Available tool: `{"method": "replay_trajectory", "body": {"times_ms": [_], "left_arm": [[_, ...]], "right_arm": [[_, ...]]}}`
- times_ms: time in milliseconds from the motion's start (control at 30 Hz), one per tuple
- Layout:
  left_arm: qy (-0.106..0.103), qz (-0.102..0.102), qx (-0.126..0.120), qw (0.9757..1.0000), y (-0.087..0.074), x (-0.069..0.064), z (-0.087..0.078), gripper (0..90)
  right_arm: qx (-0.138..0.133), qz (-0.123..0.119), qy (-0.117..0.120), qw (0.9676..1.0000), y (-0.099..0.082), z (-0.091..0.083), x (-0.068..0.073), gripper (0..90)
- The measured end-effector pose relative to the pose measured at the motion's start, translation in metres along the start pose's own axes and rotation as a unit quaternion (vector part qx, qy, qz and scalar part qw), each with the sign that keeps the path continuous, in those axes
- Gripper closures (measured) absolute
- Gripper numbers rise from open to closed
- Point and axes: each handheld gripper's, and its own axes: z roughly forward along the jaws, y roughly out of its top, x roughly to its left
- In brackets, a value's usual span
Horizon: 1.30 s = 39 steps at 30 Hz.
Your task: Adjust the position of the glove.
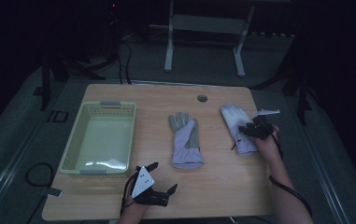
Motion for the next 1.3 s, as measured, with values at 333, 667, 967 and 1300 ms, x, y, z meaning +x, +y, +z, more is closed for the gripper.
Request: {"method": "replay_trajectory", "body": {"times_ms": [333, 667, 967, 1300], "left_arm": [[0.002, 0.0, 0.0, 1.0, 0.0, 0.0, 0.0, 0.0], [0.004, 0.001, 0.002, 1.0, 0.0, 0.0, 0.0, 0.0], [0.008, 0.005, 0.002, 1.0, 0.0, -0.002, 0.0, 0.0], [0.01, 0.007, 0.003, 0.9999, 0.0, -0.002, 0.0, 0.0]], "right_arm": [[-0.005, 0.014, 0.004, 0.9999, -0.006, 0.002, 0.005, 71.4], [-0.03, 0.045, -0.009, 0.9985, 0.001, -0.027, 0.017, 79.1], [-0.083, 0.062, 0.004, 0.9946, 0.018, -0.093, 0.041, 79.4], [-0.093, 0.086, 0.006, 0.9919, 0.006, -0.129, 0.065, 79.2]]}}
